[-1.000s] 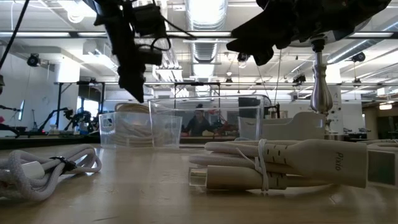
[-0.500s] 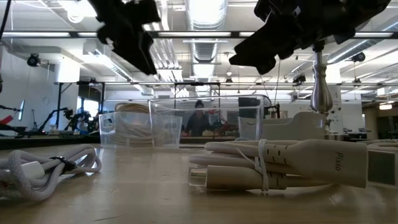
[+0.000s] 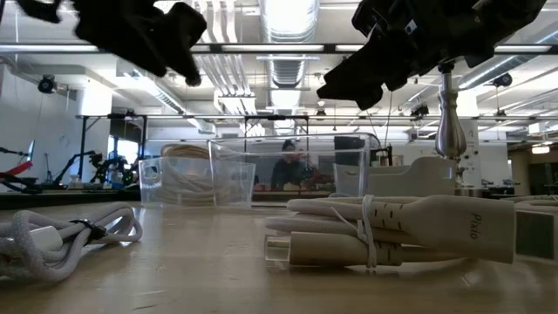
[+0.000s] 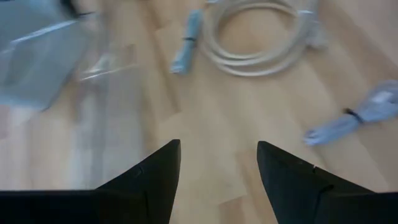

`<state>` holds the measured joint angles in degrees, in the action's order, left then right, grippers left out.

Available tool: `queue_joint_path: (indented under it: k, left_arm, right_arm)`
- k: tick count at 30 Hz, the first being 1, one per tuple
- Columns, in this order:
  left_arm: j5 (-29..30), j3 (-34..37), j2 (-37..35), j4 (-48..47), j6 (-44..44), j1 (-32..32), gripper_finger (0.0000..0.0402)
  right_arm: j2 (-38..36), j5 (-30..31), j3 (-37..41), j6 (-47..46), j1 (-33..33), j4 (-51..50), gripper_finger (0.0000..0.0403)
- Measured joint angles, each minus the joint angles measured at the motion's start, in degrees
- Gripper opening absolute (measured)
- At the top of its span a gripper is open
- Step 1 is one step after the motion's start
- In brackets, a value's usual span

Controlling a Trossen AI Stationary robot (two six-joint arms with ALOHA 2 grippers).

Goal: Pick & Place USB Port
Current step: Put the purple USB cable into the transparent bin

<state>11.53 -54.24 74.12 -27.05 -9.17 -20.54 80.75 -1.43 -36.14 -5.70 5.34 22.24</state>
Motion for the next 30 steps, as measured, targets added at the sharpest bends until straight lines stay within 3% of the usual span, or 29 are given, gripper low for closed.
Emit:
queue_joint_path:
  k: [8, 21, 30]
  left_arm:
    - [-0.6, 5.6, 4.0, 10.2, -4.1, -5.8, 0.0216]
    - [-16.1, 5.8, 14.4, 20.5, -5.7, -6.0, 0.0216]
    - [-18.1, 5.8, 21.7, 24.2, -8.8, -5.8, 0.0216]
  right_arm:
    - [0.2, 0.0, 0.0, 0.3, 0.0, 0.9, 0.0189]
    - [0.2, 0.1, 0.0, 0.3, 0.0, 0.9, 0.0189]
    - [0.2, 0.1, 0.0, 0.3, 0.0, 0.8, 0.0189]
